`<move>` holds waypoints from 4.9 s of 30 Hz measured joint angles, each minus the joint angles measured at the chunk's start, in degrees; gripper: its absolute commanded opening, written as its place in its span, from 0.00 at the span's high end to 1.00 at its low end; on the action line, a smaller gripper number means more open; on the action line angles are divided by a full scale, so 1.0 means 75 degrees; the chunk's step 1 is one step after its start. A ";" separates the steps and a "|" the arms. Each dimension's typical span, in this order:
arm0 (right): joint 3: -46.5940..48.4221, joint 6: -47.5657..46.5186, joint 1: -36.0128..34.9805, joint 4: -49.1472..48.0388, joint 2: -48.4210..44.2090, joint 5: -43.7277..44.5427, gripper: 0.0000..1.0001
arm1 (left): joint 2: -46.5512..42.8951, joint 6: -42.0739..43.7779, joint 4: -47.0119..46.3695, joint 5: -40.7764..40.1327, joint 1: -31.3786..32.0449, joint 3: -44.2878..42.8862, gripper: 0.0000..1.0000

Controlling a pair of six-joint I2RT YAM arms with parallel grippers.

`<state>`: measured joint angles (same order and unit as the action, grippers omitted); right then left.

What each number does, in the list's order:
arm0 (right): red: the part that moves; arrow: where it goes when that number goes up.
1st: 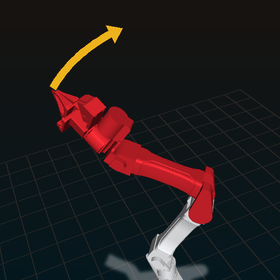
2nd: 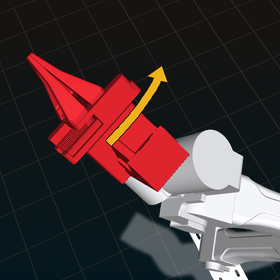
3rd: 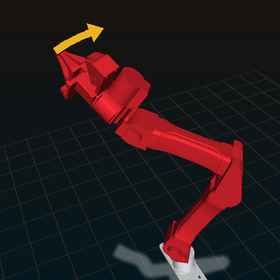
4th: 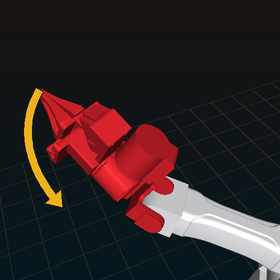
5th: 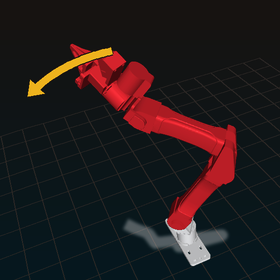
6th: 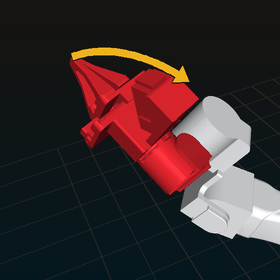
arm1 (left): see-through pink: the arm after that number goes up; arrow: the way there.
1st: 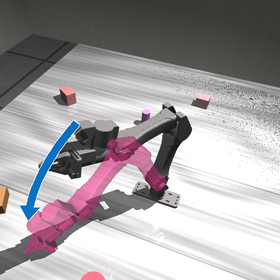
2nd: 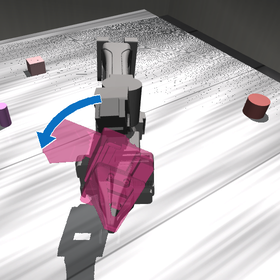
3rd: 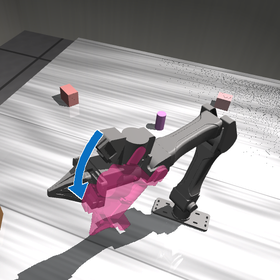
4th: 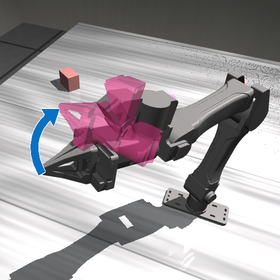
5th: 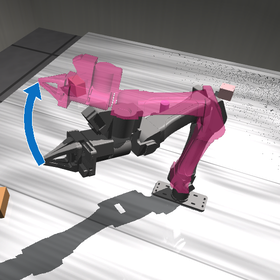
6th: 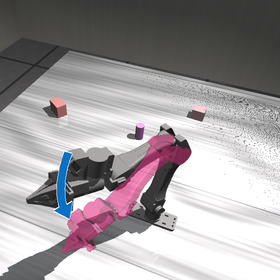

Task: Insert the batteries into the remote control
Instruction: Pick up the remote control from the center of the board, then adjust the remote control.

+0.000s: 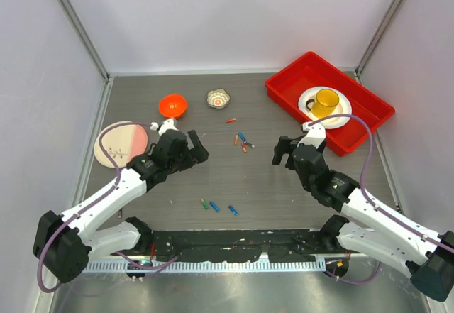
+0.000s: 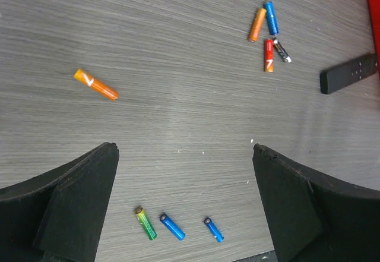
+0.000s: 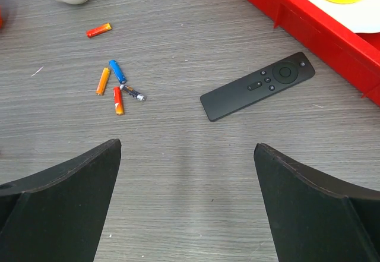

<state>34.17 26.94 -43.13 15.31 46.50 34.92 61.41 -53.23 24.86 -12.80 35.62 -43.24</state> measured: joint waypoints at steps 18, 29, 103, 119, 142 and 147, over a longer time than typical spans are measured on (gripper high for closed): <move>0.1652 -0.0003 -0.0003 0.0749 -0.0498 -0.1617 0.00 | 0.5266 0.4800 -0.0889 0.2384 0.2200 -0.3885 0.00; 0.1716 -0.0003 -0.0003 0.1460 -0.1343 -0.2742 0.00 | 0.7294 0.6394 -0.0895 0.2553 0.2162 -0.6000 0.02; 0.1749 0.0423 -0.0003 0.1332 -0.3818 -0.2189 0.01 | 0.8011 0.7149 -0.1842 0.3625 0.2101 -0.6035 1.00; 0.1279 0.0921 0.0000 0.0513 -0.2978 -0.0568 0.00 | 0.2264 0.2911 -0.7143 0.3194 0.1373 0.0204 1.00; -0.0032 0.2165 0.0000 -0.3599 0.0251 -0.5945 0.00 | 0.1102 -0.2355 -1.2884 0.3684 0.0399 0.4243 1.00; -0.0032 0.2384 0.0000 -0.4497 0.1000 -0.6266 0.00 | 0.1017 -0.2550 -1.3018 0.3794 0.0399 0.4284 1.00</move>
<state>33.93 44.82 -43.13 -18.41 54.00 -12.08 69.04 -72.36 -72.77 15.66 38.61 -11.11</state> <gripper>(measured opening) 0.995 0.407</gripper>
